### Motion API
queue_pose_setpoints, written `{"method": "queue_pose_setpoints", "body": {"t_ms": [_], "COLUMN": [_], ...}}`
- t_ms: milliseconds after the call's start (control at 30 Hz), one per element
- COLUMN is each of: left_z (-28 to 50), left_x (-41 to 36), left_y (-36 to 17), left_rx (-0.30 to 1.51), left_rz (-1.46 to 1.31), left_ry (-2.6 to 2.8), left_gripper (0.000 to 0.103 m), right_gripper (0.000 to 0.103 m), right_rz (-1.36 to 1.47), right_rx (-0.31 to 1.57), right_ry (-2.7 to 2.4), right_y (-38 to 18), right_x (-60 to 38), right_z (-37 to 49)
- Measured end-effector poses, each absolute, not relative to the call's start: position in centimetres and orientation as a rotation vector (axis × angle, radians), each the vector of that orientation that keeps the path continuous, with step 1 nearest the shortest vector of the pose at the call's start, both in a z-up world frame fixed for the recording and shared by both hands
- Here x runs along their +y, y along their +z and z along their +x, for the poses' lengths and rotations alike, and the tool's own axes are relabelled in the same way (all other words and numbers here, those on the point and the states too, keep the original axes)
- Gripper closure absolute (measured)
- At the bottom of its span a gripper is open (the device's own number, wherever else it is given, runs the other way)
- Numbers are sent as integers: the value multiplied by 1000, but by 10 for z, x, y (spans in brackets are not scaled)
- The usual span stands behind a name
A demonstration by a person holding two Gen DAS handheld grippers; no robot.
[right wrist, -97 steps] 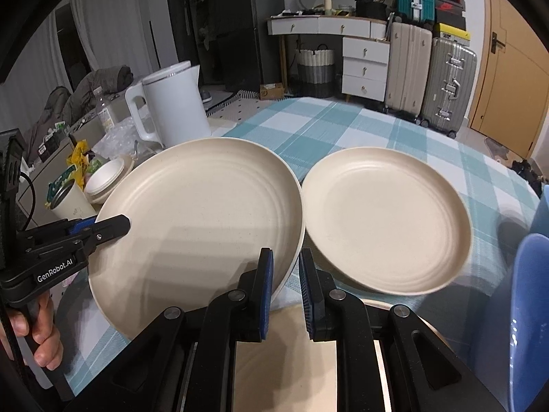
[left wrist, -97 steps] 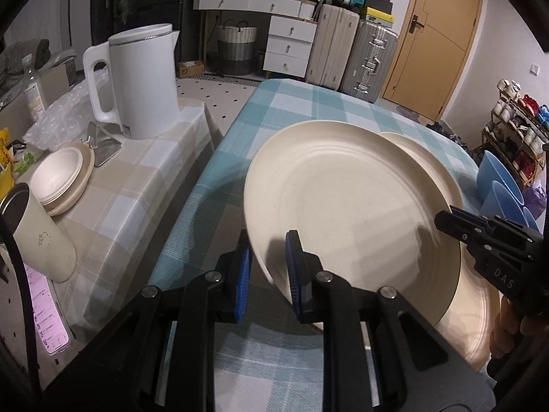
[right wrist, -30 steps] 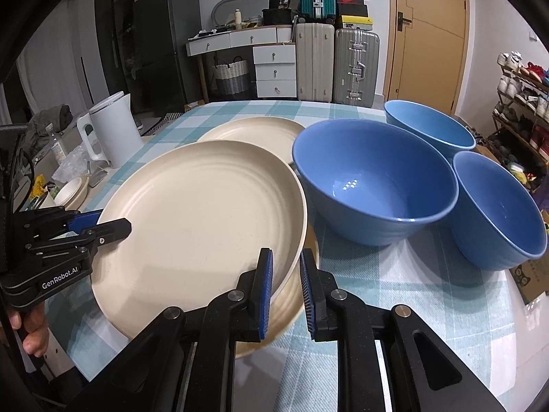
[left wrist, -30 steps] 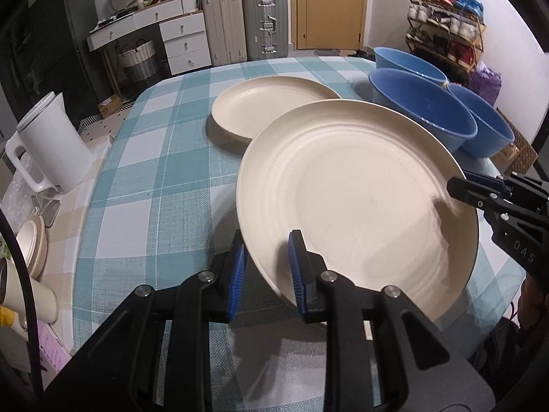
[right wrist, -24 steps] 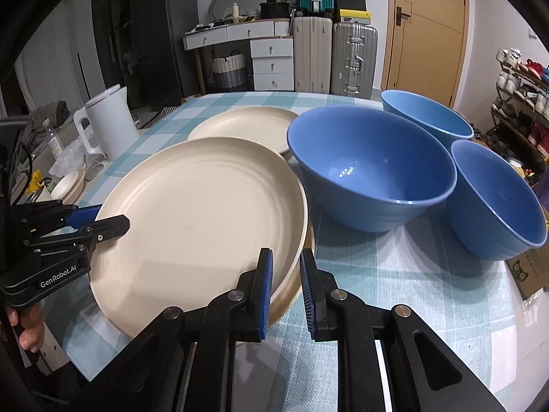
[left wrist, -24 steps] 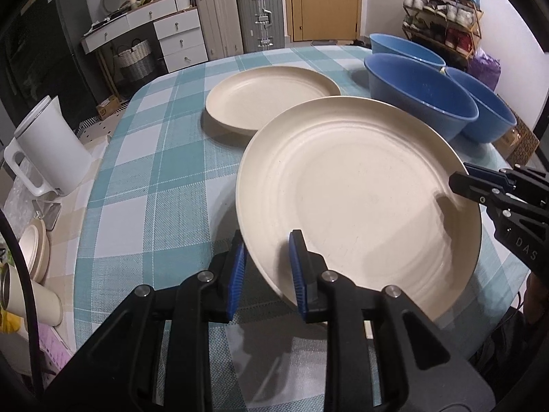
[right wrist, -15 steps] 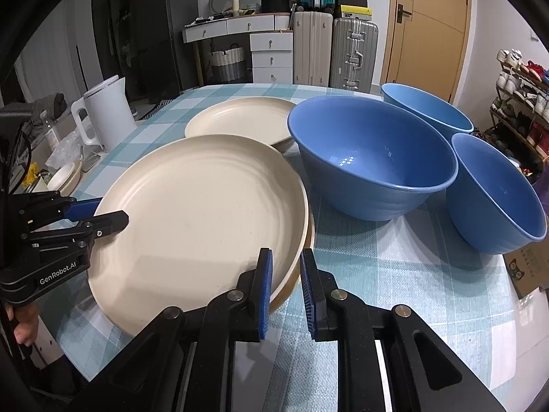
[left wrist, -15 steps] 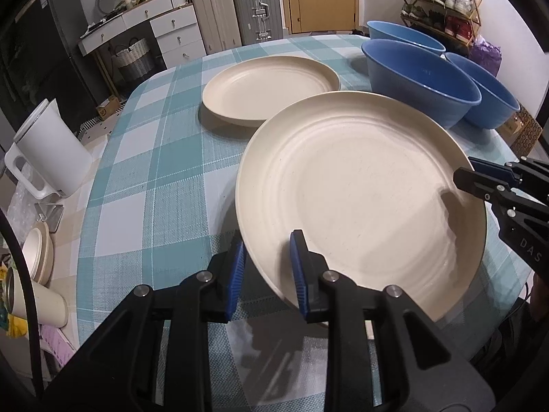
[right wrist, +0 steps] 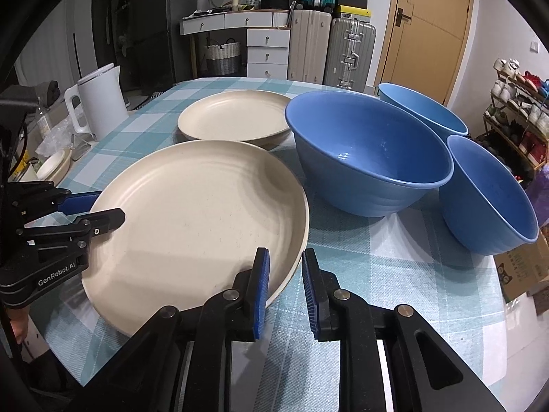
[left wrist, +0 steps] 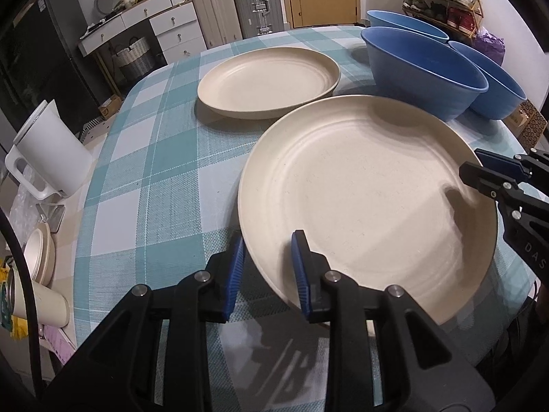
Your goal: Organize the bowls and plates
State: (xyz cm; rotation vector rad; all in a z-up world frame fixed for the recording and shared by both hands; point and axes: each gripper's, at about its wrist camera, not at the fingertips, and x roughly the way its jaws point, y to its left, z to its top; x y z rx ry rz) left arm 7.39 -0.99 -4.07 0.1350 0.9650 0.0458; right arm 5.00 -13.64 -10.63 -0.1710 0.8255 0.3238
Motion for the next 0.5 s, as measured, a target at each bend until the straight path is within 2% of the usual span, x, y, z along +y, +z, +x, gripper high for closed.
{"method": "queue_pose_setpoints", "body": {"t_ms": [433, 500], "left_z": [73, 70], "left_x": [-1, 3], "left_y": [-36, -30], "left_rx": [952, 933], "left_rz": [78, 50], "left_ry": [32, 23], "left_gripper": [79, 76], "right_gripper": [83, 80], "right_rz": [-179, -181], "right_rx": [820, 810], "right_ry": [351, 360], "right_y": [-106, -102], "right_x": [-136, -136], "right_z": [51, 50]}}
